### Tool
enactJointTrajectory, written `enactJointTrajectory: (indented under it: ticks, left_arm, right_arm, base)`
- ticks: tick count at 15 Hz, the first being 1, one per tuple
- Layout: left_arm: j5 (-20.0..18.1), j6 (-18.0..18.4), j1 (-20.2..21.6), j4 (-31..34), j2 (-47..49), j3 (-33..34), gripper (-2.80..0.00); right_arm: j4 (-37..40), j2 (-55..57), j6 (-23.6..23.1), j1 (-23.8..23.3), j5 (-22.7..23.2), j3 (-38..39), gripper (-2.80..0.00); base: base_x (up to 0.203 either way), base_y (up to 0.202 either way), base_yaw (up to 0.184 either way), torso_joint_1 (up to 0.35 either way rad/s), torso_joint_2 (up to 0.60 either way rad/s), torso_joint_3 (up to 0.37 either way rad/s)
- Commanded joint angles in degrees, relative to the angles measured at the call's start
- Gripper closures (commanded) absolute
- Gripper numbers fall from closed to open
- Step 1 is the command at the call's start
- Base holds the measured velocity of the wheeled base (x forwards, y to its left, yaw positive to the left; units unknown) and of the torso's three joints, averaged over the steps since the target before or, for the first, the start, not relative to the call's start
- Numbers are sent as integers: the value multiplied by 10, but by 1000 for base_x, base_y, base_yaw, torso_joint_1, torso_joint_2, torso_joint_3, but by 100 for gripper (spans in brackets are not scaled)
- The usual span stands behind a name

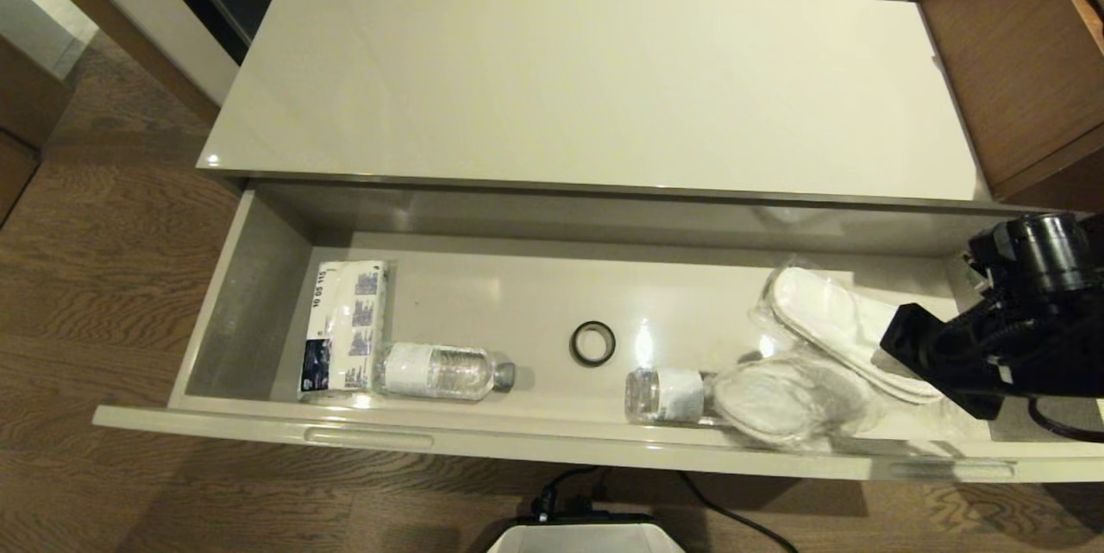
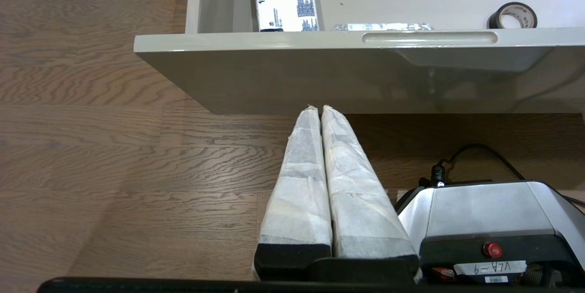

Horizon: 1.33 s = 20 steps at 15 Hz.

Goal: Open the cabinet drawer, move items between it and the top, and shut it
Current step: Put the disposable slippers in the drawer, then close the drawer

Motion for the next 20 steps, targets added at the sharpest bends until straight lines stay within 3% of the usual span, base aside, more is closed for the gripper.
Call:
enactJointTrajectory:
  ticks: [1,3,9,20]
  left_arm:
    - [0,0,0,0,1,0,0]
    - [0,0,1,0,1,0,0]
    - [0,0,0,0,1,0,0]
    - [0,0,0,0,1,0,0]
  right_arm:
    - [-17,81,2,-11,-30,-29,0]
    - [-28,100,1,-22,-48,-51,0]
    - [-25,95,-1,-25,-46,-54,0]
    - [11,37,-15,-24,-39,-12,0]
  base:
    - [0,0,0,0,0,0]
    - [0,0,0,0,0,0]
    - [0,0,0,0,0,0]
    - [0,0,0,0,0,0]
